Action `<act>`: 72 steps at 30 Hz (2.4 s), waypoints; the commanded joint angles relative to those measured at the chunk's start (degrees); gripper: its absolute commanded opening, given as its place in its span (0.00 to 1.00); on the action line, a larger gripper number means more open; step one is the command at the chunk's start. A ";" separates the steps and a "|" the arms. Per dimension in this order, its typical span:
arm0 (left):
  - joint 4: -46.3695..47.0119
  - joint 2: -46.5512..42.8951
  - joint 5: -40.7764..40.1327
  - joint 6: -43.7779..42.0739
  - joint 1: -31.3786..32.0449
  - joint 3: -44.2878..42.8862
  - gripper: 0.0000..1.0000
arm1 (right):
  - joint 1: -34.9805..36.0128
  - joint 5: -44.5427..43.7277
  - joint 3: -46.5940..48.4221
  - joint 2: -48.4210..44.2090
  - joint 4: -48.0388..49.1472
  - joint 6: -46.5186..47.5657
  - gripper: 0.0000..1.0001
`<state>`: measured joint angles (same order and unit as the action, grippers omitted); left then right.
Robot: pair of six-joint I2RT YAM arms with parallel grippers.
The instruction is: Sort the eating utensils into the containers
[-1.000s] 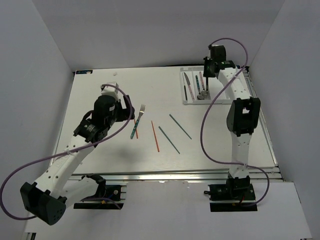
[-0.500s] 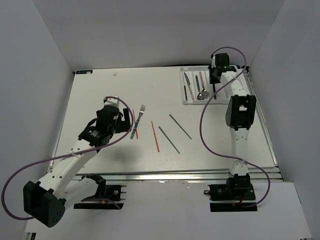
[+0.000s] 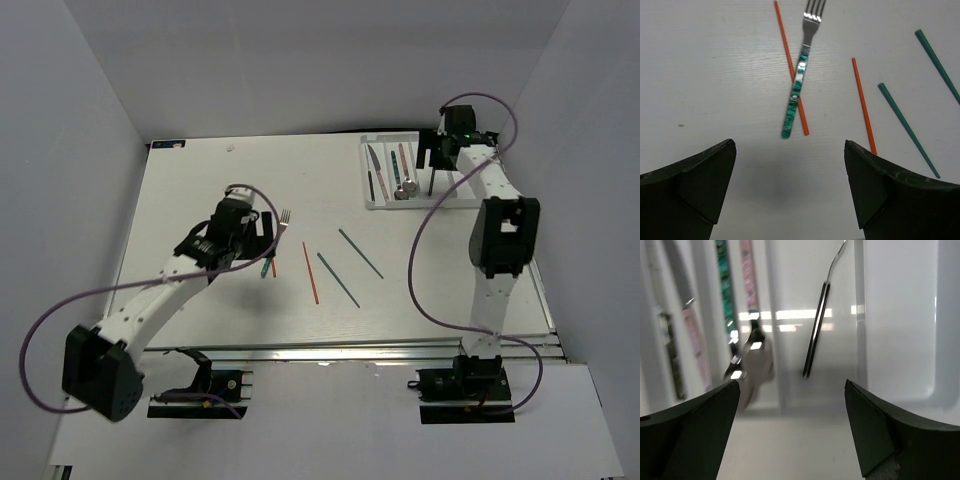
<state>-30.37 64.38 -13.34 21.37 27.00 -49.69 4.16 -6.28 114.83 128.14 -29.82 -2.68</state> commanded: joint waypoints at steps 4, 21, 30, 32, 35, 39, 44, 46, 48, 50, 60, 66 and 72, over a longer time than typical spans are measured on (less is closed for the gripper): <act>0.84 16.71 13.25 -1.15 -0.28 -9.80 0.98 | 5.50 8.82 -22.51 -32.13 10.04 -7.69 0.89; -6.10 45.29 11.58 -5.89 -4.24 -30.98 0.60 | 12.62 16.56 -56.02 -65.72 15.33 -10.51 0.89; -4.70 49.00 13.34 -6.25 -4.24 -30.99 0.55 | 12.80 20.87 -56.64 -73.38 15.94 -12.18 0.89; -4.70 49.61 13.26 -5.81 -4.24 -30.55 0.51 | 12.80 21.31 -56.82 -73.64 16.02 -12.53 0.89; -3.82 49.79 13.08 -4.67 -4.24 -29.06 0.44 | 12.89 22.10 -57.61 -73.64 16.73 -13.14 0.89; -3.82 49.44 10.19 -3.00 -3.89 -27.30 0.40 | 12.89 22.89 -58.40 -73.47 17.43 -13.67 0.89; -4.43 46.55 4.56 -1.77 -2.75 -25.81 0.31 | 12.89 23.33 -58.40 -73.47 17.78 -14.02 0.89; -4.44 45.75 3.77 -1.68 -2.31 -25.72 0.30 | 12.89 23.42 -58.40 -73.38 18.04 -14.20 0.89; -4.61 44.52 3.33 -1.68 -1.96 -25.81 0.29 | 12.97 23.60 -58.49 -73.38 18.22 -14.46 0.89; -4.44 43.73 3.33 -1.77 -1.78 -25.89 0.25 | 12.97 23.51 -58.66 -73.38 18.31 -14.72 0.89; -6.80 40.30 1.22 -1.68 -0.99 -28.97 0.07 | 13.33 23.25 -59.10 -72.77 18.75 -14.81 0.89; -6.81 36.70 4.19 -0.10 -0.20 -30.11 0.01 | 13.33 27.37 -61.82 -71.80 23.57 -16.74 0.89; 8.81 26.69 20.63 9.90 0.24 -24.41 0.00 | 14.37 38.08 -74.29 -70.39 47.58 -33.07 0.89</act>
<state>-31.70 98.89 -1.48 24.91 26.81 -76.03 17.43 24.34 45.47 57.34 0.95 -26.00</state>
